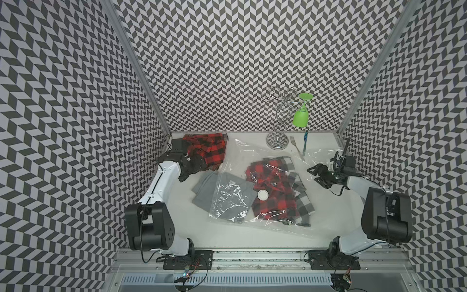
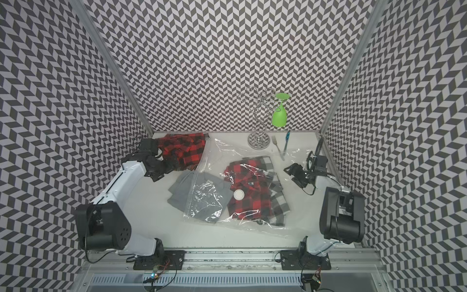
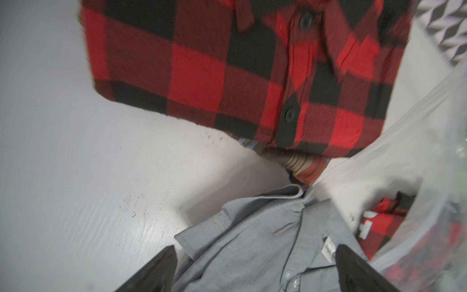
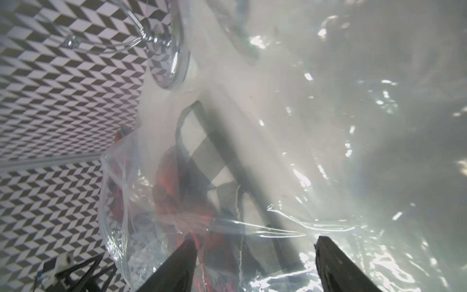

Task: Take the shirt out of the vacuum bag
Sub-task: Take out the shirt from the vacuum bag.

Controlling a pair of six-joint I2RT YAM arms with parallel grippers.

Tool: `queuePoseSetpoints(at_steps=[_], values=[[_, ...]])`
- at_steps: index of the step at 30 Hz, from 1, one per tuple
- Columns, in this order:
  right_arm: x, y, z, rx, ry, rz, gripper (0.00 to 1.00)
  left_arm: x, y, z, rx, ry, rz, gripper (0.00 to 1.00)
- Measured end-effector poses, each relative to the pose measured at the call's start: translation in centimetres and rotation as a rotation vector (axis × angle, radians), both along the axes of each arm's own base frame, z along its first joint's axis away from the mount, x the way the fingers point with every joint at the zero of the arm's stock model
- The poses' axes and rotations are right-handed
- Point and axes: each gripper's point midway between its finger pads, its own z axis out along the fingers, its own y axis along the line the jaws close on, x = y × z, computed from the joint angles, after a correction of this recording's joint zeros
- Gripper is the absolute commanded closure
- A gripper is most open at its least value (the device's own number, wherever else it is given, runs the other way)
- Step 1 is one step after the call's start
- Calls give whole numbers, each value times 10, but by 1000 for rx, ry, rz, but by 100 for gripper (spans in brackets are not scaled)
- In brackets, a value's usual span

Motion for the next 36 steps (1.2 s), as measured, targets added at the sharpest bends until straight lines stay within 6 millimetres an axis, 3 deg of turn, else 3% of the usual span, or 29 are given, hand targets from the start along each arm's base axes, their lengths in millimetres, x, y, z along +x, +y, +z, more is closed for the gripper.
queuePoseSetpoints(at_steps=[10, 12, 17, 23, 31, 34, 36], values=[[-1, 68, 77, 48, -181, 229, 15, -9, -11, -59, 44, 165, -242, 1], [-2, 83, 86, 62, -199, 274, 9, -11, -12, -68, 69, 199, -270, 0], [-3, 108, 99, 68, -225, 349, 9, -4, -25, -79, 135, 233, -349, 1], [-3, 115, 94, 67, -196, 375, 9, 6, -30, -83, 213, 233, -403, 4], [-2, 117, 90, 60, -173, 387, 10, 19, -29, -108, 233, 279, -436, 27], [-2, 117, 89, 58, -168, 385, 11, 21, -36, -111, 216, 278, -456, 52], [-2, 116, 88, 57, -166, 382, 11, 21, -40, -111, 204, 272, -463, 61]])
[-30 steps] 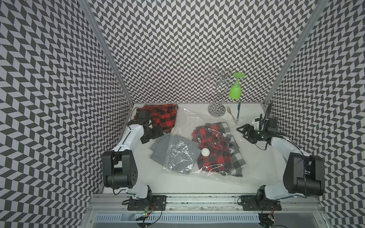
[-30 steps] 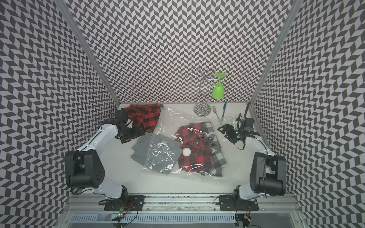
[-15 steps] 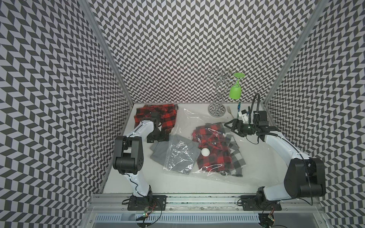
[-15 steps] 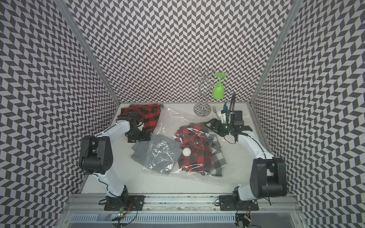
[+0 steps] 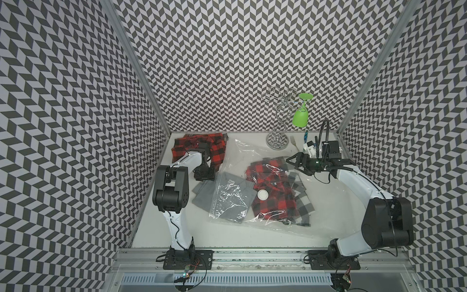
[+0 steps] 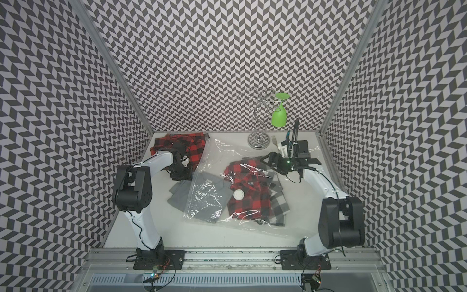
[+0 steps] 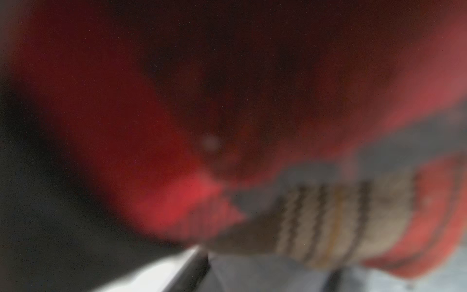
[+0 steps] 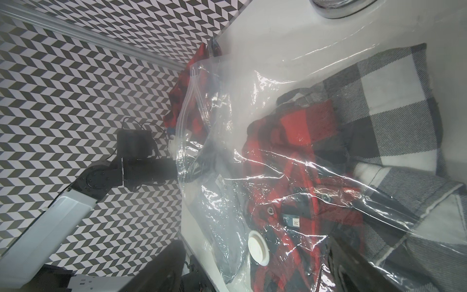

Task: Take the shirt out of the vacuum bag
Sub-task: Take out the shirt from the vacuum bag.

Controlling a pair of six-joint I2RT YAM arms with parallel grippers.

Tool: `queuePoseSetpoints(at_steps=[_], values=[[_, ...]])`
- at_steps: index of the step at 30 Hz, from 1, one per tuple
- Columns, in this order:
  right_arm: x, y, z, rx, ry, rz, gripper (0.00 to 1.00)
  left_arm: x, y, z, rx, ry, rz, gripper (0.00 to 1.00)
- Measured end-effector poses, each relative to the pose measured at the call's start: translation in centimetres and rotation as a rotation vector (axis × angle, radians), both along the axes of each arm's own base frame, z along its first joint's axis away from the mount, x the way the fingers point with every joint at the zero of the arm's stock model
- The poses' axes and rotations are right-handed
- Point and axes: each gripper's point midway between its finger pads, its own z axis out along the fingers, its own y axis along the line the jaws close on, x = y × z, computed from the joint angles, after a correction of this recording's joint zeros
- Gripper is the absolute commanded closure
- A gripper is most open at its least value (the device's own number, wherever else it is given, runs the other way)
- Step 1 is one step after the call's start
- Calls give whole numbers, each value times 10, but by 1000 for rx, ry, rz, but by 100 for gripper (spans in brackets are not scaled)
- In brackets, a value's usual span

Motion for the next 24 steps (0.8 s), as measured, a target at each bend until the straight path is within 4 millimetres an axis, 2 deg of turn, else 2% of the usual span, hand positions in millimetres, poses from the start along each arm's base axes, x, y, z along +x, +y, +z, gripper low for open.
queuePoseSetpoints(at_steps=[9, 14, 21, 24], values=[[1, 2, -4, 5, 18, -1, 12, 0, -7, -2, -28, -12, -15, 68], [1, 2, -8, 9, 30, -5, 13, 0, -12, -2, -52, -12, -23, 86], [2, 4, -9, 26, 27, -5, 17, -2, -16, 0, -83, -36, -20, 90], [1, 5, -13, 36, 33, -1, 18, -9, -17, 2, -96, -47, -2, 100]])
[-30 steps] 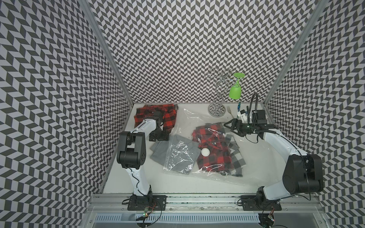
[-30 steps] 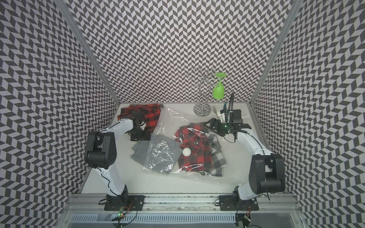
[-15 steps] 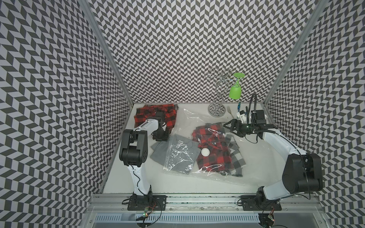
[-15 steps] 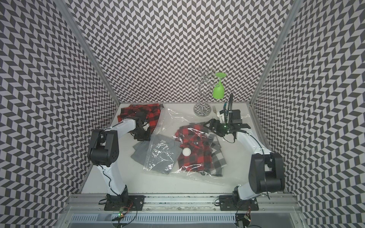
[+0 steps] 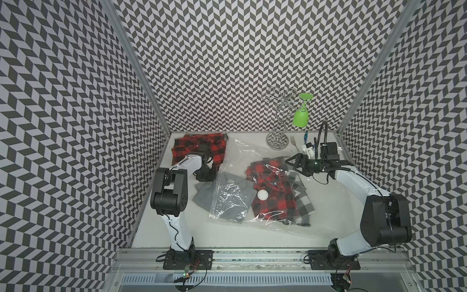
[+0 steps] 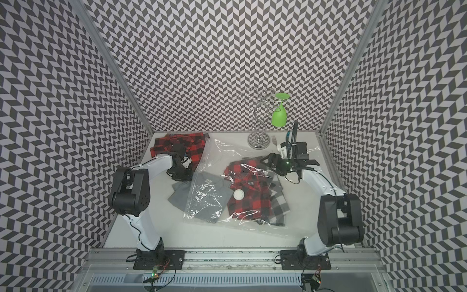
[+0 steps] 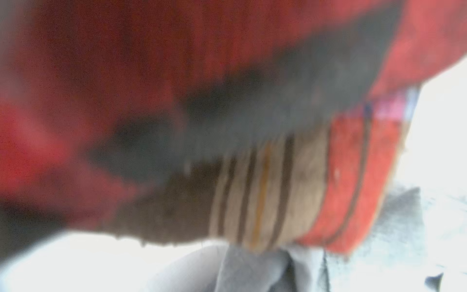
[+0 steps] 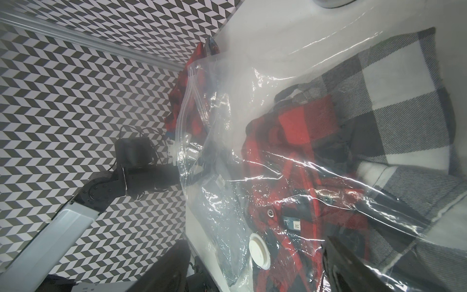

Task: Take the shirt out of the vacuum bag
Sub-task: Take out the shirt from the vacuum bag.

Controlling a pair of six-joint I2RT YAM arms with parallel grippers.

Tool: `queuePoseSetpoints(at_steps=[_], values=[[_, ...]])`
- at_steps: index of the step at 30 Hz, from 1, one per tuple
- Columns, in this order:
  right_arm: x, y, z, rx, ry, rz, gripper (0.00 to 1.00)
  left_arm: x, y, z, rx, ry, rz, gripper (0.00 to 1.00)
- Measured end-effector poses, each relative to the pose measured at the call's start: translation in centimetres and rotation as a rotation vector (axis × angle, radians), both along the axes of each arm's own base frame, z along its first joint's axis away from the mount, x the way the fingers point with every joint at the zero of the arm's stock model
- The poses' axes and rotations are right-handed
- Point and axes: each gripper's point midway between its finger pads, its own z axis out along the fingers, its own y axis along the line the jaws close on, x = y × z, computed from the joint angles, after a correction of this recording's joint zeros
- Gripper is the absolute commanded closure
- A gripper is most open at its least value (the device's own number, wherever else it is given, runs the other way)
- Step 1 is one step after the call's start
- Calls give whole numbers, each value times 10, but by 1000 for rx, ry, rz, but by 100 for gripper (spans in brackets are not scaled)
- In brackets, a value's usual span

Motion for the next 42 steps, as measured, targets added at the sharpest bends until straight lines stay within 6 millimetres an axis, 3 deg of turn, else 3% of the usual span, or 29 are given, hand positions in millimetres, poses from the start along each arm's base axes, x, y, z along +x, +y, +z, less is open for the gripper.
queuePoseSetpoints(at_steps=[4, 15, 30, 42], values=[[-2, 2, -5, 9, 17, 10, 17, -9, 4, 10, -7, -3, 35, 100], [-1, 6, -14, 22, 36, 24, 20, -12, 25, 84, -67, -150, 158, 100], [-8, 7, -34, 21, 87, 34, 22, -6, 27, 154, -134, -283, 214, 100], [-7, 10, -44, 42, 104, 47, 24, 11, 33, 225, -69, -413, 236, 100]])
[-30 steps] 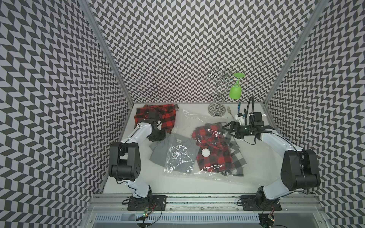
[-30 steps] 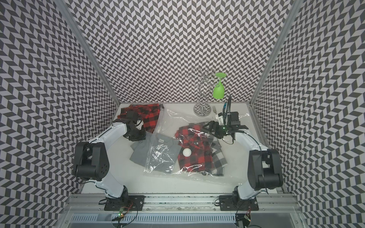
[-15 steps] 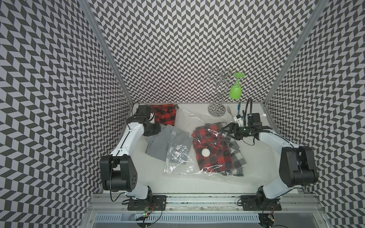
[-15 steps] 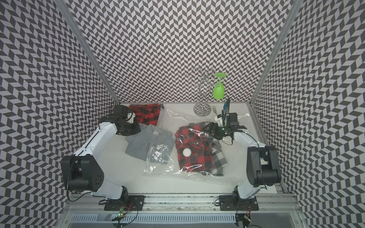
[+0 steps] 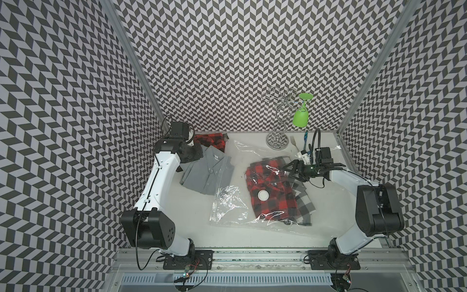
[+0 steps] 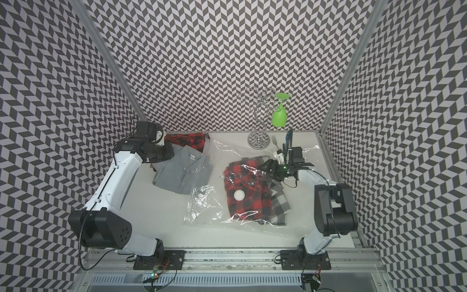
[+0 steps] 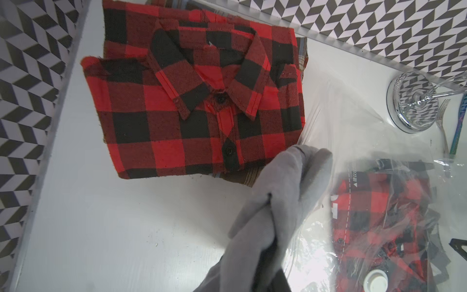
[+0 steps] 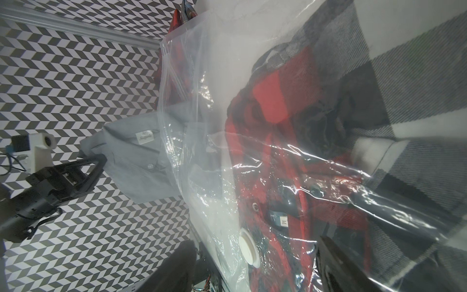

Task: Take the shirt out of the vacuum bag
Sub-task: Take out the shirt from the vacuum bag, then place the shirt at the corner of the board.

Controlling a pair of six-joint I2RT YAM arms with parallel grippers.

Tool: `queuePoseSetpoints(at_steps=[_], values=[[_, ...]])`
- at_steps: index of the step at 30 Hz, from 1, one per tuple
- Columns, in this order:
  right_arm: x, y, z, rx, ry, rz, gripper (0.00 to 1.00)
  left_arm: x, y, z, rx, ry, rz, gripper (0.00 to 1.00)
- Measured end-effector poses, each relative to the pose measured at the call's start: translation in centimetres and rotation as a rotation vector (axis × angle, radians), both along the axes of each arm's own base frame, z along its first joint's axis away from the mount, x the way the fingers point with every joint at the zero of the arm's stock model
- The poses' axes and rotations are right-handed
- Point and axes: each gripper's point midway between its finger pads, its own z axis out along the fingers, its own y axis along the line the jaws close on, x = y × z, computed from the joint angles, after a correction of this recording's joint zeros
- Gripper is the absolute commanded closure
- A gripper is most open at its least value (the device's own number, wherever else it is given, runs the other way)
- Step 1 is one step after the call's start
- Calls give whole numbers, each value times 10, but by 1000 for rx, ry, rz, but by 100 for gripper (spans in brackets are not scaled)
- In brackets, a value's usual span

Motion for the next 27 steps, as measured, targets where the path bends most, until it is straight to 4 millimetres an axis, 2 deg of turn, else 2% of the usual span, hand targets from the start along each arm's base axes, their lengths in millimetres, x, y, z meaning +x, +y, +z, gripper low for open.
queuePoseSetpoints(at_steps=[6, 15, 20, 23, 27], values=[[0, 2, 0, 19, 3, 9, 24, 15, 1, 23, -2, -32, 21, 100], [1, 7, -3, 46, 20, 18, 24, 27, 1, 73, -13, -136, 34, 100], [1, 8, -4, 61, 26, 22, 24, 45, -1, 94, -34, -181, 43, 100], [2, 9, -4, 66, 30, 23, 24, 56, -3, 99, -47, -196, 39, 100], [2, 9, -5, 69, 32, 23, 24, 64, -5, 86, -52, -164, 36, 100]])
